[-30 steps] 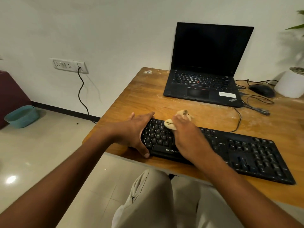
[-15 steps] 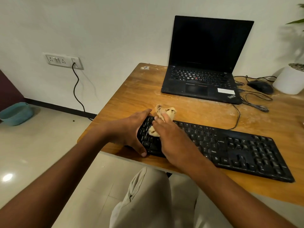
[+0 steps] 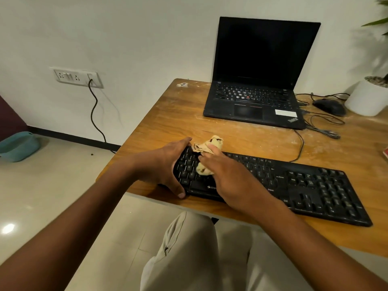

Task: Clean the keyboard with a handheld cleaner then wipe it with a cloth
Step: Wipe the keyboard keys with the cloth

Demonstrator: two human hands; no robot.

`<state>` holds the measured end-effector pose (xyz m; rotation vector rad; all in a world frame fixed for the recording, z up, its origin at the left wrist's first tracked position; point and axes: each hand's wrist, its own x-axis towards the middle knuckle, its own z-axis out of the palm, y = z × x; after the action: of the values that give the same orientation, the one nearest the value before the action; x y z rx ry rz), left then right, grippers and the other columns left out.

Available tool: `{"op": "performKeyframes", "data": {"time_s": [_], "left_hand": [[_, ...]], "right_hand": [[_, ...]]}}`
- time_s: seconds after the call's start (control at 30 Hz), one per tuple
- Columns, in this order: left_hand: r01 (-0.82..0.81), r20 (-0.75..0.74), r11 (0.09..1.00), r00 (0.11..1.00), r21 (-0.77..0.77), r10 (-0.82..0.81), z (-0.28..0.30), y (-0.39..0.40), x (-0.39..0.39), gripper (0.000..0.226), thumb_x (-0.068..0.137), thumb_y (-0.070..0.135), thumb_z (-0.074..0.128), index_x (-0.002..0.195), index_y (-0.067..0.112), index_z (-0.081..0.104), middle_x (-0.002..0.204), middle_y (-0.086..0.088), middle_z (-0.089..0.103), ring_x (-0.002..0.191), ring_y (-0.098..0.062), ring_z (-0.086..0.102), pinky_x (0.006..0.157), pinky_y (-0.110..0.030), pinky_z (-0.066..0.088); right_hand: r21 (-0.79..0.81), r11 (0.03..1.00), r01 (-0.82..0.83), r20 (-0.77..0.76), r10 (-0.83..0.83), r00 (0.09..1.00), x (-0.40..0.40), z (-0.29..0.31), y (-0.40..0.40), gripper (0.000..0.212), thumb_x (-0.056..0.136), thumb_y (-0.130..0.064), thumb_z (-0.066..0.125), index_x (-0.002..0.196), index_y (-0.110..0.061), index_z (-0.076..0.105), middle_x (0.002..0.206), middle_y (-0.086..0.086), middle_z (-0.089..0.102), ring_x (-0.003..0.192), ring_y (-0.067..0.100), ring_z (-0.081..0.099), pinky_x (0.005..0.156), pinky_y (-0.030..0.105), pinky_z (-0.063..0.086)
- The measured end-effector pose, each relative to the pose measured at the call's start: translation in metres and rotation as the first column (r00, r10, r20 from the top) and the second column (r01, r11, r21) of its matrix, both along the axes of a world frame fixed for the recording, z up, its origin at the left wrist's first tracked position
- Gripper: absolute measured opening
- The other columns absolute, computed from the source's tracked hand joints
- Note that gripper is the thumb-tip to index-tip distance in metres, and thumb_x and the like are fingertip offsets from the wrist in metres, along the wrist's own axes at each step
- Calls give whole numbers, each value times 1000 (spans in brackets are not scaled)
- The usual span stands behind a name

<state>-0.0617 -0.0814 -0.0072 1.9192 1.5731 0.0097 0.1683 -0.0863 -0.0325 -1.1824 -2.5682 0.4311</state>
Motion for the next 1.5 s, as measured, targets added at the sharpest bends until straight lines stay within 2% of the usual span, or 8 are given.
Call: {"op": "performKeyframes", "data": {"time_s": [0.13,0.4,0.57,0.73,1.0,1.2,1.37,1.5], "left_hand": [[4,17,1000,1000,-4,-4,-1,1,1,154,54,37,100,160,38,-12,168,6,11,152,-19,18,124,-37,22],[-8,-12,1000,1000,7,8,-1,1,0,156,51,43,100,160,40,-12,169,5,12,151,-20,21,123,-41,27],[5,-3,1000,1000,1,-5,-2,2,0,155,53,41,100,160,40,-12,168,5,11,152,-21,20,124,-42,25],[-1,4,1000,1000,8,1,-2,1,0,155,51,39,101,161,38,-10,168,5,13,152,-19,19,125,-42,23],[3,-15,1000,1000,11,-2,-1,0,0,153,54,42,99,160,39,-11,168,5,12,151,-20,21,122,-39,28],[-13,15,1000,1000,0,13,1,-1,3,153,54,34,100,161,38,-9,168,5,13,151,-19,21,124,-39,25],[-19,-14,1000,1000,7,19,1,-2,2,153,53,40,100,160,41,-11,168,6,12,151,-20,22,122,-39,29],[-12,-2,1000,1000,2,12,0,-1,2,153,55,37,100,160,39,-11,168,5,12,150,-21,22,121,-38,28]], "right_hand": [[-21,994,104,54,-103,993,48,6,-5,68,99,8,42,156,-28,36,165,-10,25,146,-5,-1,125,33,15],[14,994,108,-52,-107,993,-20,7,5,60,95,10,45,149,-15,47,163,6,33,149,24,30,118,39,30],[0,1000,4,1,-4,1000,30,-3,-24,66,98,9,39,157,-20,35,166,-4,25,152,0,-6,122,28,12],[33,979,201,37,-203,979,35,2,11,69,94,13,42,155,-19,39,165,0,29,156,12,5,122,39,26],[5,999,-52,41,52,998,7,2,-45,65,102,1,37,161,-23,21,167,-6,0,148,0,-8,114,17,-9],[7,981,196,119,-195,974,43,8,-10,81,87,17,42,156,-24,34,167,-6,22,155,6,-3,120,39,32],[-2,998,67,30,-66,997,-8,11,-20,70,94,10,43,158,-18,32,168,6,16,155,20,18,124,40,23],[-22,999,-33,54,34,998,15,3,-47,71,96,8,39,159,-22,26,167,-5,11,153,5,-2,125,31,8]]}}
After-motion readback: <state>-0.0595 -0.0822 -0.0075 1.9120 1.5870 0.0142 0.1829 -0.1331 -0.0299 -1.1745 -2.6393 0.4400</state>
